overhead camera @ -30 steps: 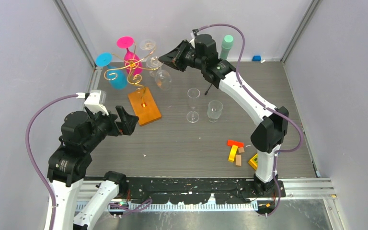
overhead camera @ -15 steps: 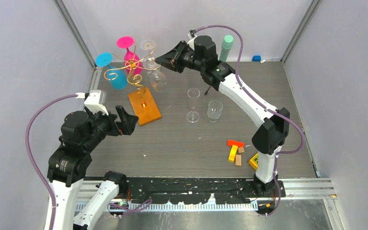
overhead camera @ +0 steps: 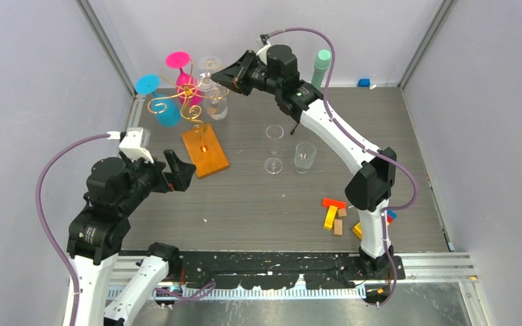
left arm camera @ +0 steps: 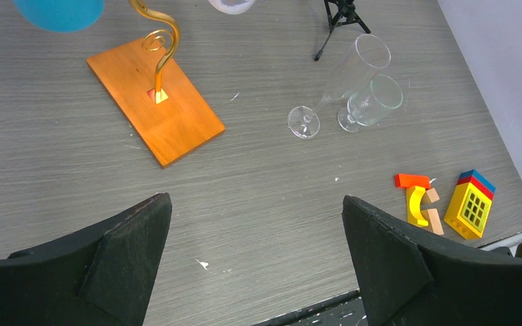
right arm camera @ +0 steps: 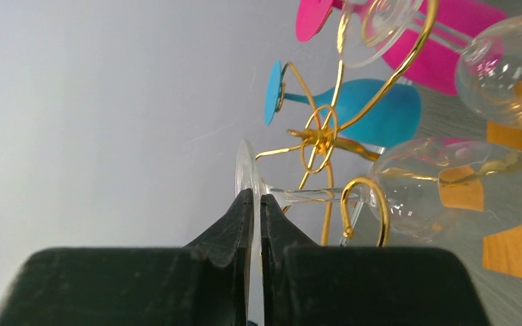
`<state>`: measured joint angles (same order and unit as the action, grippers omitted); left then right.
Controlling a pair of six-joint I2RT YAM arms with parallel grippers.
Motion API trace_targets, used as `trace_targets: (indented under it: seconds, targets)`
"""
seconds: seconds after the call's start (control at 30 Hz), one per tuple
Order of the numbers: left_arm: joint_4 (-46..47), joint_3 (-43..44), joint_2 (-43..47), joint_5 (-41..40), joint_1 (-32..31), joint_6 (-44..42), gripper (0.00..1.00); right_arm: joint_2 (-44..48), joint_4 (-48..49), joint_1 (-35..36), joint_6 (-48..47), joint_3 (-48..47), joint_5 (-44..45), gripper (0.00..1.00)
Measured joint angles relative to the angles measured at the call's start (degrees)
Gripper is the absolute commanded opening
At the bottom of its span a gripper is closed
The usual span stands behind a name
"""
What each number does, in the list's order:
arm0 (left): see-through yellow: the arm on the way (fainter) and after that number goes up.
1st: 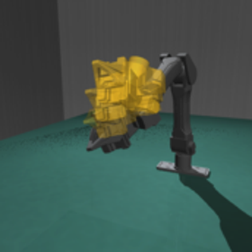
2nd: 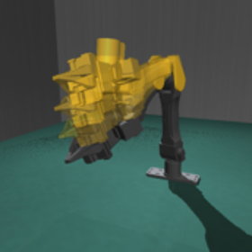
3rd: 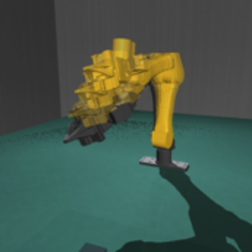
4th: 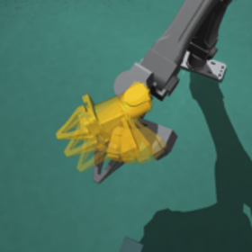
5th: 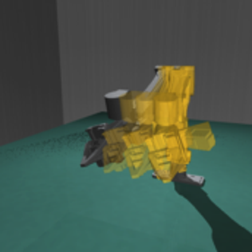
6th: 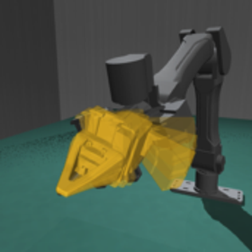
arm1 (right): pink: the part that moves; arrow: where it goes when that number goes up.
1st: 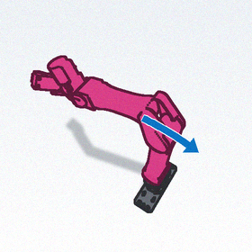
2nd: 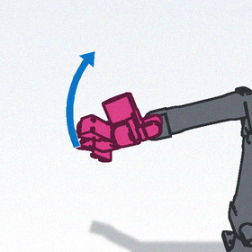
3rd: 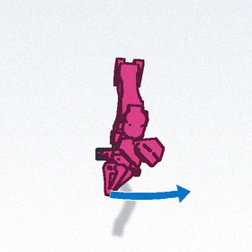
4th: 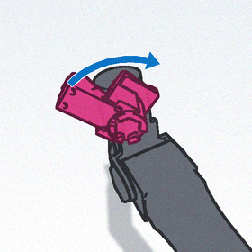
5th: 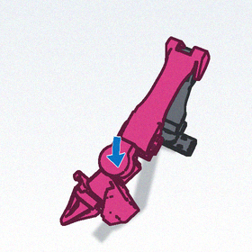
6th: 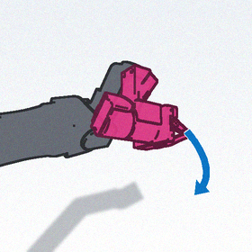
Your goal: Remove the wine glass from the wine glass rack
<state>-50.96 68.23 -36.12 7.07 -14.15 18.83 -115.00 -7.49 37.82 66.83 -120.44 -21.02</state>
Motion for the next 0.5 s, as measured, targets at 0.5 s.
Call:
trace_targets:
  seconds: [0.5]
  targets:
    - [-0.31,0.0,0.24,-0.02,0.0,-0.04,1.0,-1.73,-5.05,-3.21,-4.13,-4.85,10.01,0.0]
